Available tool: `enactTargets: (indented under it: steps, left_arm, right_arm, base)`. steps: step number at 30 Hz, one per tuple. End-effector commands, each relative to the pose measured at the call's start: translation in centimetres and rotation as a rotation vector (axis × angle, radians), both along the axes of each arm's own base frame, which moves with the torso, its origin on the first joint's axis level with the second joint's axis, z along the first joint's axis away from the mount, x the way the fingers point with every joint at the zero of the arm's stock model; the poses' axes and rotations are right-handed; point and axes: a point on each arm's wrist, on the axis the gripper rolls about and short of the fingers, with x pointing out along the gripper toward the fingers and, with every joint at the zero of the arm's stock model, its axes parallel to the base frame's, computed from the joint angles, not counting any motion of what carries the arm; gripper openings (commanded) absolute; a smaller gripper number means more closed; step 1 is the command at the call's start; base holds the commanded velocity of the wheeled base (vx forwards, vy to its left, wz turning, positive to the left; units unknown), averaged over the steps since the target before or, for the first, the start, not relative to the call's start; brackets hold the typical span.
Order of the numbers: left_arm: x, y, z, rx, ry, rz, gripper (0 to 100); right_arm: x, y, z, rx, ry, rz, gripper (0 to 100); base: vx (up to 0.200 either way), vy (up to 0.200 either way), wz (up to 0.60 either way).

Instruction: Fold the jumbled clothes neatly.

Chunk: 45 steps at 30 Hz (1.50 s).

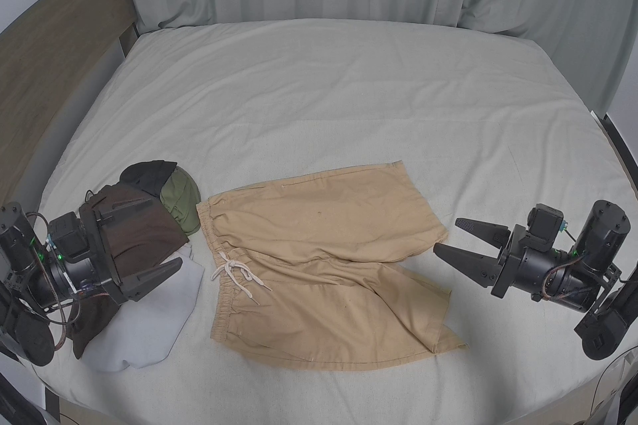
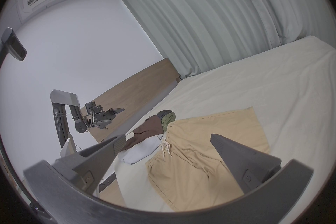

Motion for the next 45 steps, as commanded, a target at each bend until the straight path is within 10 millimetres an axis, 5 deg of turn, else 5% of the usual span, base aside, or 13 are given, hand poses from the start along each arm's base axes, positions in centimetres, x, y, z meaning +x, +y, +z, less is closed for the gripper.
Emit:
enactTargets:
  steps: [1,16,45]
  left_arm:
    - [1.3,0.3,-1.9,0.019,0.05,0.003,100]
    - [1.2,-0.2,-4.9,0.01,0.197,-0.02,100]
    - [1.8,0.1,-6.2,0.006,0.249,-0.005,100]
  right_arm:
    - [0.0,0.1,-0.3,-0.006,0.014,0.006,100]
    - [0.5,-0.4,-4.2,-0.069,0.17,-0.019,100]
    - [3.2,-3.2,-10.9,-0.128,0.416,-0.153,100]
  base:
    - [0.0,0.0,0.0]
    - [0.0,0.0,0.0]
    - [0.0,0.0,0.0]
